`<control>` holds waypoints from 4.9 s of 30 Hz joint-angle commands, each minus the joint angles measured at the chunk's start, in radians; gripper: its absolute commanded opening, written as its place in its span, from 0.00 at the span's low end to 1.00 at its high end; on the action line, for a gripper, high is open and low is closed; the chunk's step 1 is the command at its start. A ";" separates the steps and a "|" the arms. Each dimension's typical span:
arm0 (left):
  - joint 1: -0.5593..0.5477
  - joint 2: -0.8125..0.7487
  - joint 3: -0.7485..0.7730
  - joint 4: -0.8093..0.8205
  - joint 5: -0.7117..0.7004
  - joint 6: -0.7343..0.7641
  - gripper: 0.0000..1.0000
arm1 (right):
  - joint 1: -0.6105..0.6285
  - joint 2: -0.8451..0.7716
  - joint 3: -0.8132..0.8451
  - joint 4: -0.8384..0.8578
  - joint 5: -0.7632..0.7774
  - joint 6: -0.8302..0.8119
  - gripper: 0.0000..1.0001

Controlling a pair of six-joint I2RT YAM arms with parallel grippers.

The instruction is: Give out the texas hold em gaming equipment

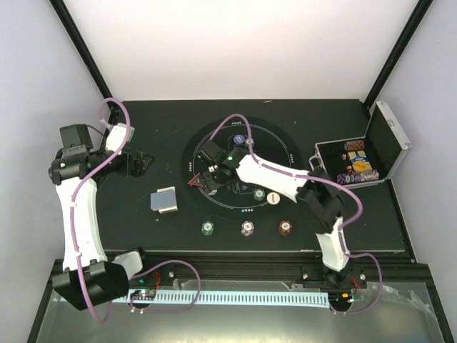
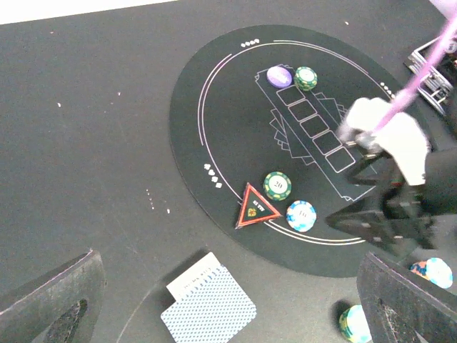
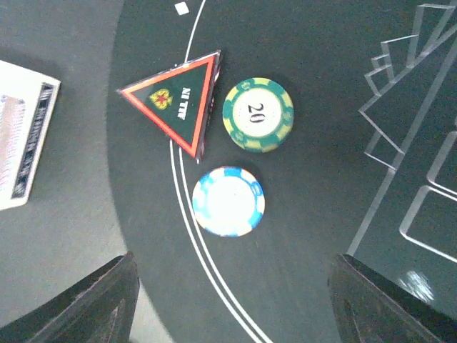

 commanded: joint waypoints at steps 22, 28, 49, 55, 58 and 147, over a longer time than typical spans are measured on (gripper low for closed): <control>0.005 -0.032 0.026 -0.010 0.051 -0.014 0.99 | 0.136 -0.520 -0.748 0.104 -0.016 0.188 0.83; 0.005 -0.030 0.035 -0.012 0.041 -0.012 0.99 | 0.137 -0.470 -0.730 0.118 -0.018 0.175 0.73; 0.005 -0.022 0.042 -0.008 0.033 -0.010 0.99 | 0.138 -0.463 -0.754 0.130 -0.014 0.170 0.59; 0.005 -0.023 0.040 -0.007 0.032 -0.009 0.99 | 0.139 -0.467 -0.763 0.136 -0.018 0.175 0.53; 0.006 -0.023 0.038 -0.007 0.029 -0.008 0.99 | 0.141 -0.463 -0.765 0.140 -0.022 0.176 0.50; 0.005 0.009 0.043 0.004 0.053 -0.009 0.99 | -0.440 -0.224 -0.070 0.021 0.031 -0.028 0.67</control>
